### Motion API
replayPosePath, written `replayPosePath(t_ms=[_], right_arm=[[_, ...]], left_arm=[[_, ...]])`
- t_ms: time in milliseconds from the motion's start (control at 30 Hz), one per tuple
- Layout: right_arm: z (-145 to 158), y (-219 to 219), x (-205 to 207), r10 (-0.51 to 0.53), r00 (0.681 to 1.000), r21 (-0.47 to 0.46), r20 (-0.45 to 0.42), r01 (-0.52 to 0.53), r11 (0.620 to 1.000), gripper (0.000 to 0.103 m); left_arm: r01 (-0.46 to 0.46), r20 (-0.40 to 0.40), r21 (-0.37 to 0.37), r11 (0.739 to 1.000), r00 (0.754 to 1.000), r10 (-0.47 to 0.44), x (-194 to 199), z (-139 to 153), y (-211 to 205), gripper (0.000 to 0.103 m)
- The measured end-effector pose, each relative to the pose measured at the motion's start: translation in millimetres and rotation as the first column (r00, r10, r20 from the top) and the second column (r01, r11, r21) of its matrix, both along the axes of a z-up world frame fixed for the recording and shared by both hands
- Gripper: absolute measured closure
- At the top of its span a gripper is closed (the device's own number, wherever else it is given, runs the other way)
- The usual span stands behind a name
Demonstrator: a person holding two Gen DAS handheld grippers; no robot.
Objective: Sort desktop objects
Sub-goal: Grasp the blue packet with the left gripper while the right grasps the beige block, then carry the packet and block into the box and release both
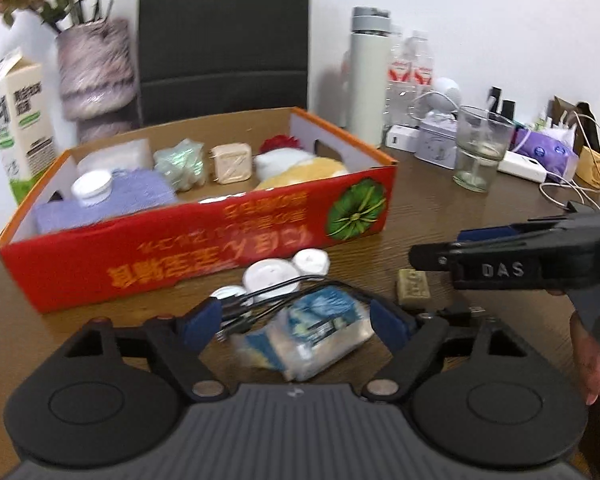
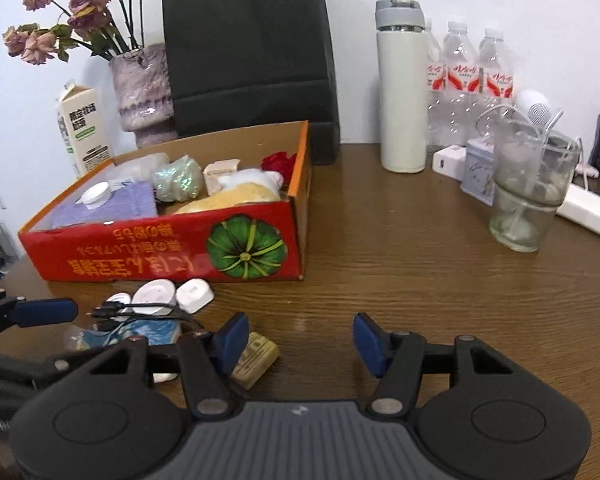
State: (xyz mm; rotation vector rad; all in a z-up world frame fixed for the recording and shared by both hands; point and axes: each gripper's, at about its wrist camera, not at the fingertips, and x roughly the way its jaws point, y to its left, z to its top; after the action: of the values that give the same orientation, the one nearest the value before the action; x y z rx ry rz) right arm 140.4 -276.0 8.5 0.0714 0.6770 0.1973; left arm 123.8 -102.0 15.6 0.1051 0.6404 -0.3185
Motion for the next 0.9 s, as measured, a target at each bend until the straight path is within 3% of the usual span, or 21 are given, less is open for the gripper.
replayPosePath(t_ms=[67,100,133,233,367,533,600,633,733,900], right_arm=[[-1,-3,2,-0.002,1.0,0.035,-0.02,0.002,0.999,0.045],[-2,-4,3,0.004,0.999,0.057,-0.038,-0.001,0.998,0.045],[-3,-4,3,0.008,0.999,0.071,-0.049,-0.005,0.997,0.045],[-7,3,0,0.021,0.998,0.065,-0.067,-0.016,0.998,0.045],[-9,18,-4,0.039,0.998,0.018,-0.047,-0.038,0.999,0.057],[-9,30,-10,0.048,0.999,-0.074,-0.008,-0.049,0.996,0.058],[-8,30,-12,0.059,0.998,-0.082,-0.001,-0.059,0.995,0.076],[-8,30,-13,0.066,0.998,-0.072,0.002,-0.066,0.995,0.081],[-3,27,-17,0.039,0.999,-0.067,0.03,-0.037,0.997,0.082],[20,-4,-24,-0.023,0.993,0.113,0.114,0.01,0.994,0.082]], left_arm=[[-0.004,-0.021,-0.003,1.0,1.0,0.004,5,-4,-8,0.024],[-0.005,-0.04,0.002,1.0,0.999,0.005,7,-7,-10,0.041],[-0.001,-0.067,0.015,1.0,0.998,0.002,9,-11,-12,0.068],[0.01,-0.039,0.042,0.999,0.999,-0.009,-3,-12,-7,0.087],[-0.014,-0.011,0.001,1.0,1.0,0.014,-23,-5,6,0.092],[-0.047,0.064,-0.047,0.998,0.997,0.05,-56,8,24,0.093],[-0.081,0.085,-0.092,0.992,0.992,0.089,-69,16,34,0.093],[-0.097,0.091,-0.111,0.989,0.99,0.107,-72,20,38,0.093],[-0.147,0.064,-0.133,0.98,0.986,0.156,-69,30,49,0.093],[-0.178,0.082,-0.152,0.972,0.978,0.192,-45,59,65,0.093]])
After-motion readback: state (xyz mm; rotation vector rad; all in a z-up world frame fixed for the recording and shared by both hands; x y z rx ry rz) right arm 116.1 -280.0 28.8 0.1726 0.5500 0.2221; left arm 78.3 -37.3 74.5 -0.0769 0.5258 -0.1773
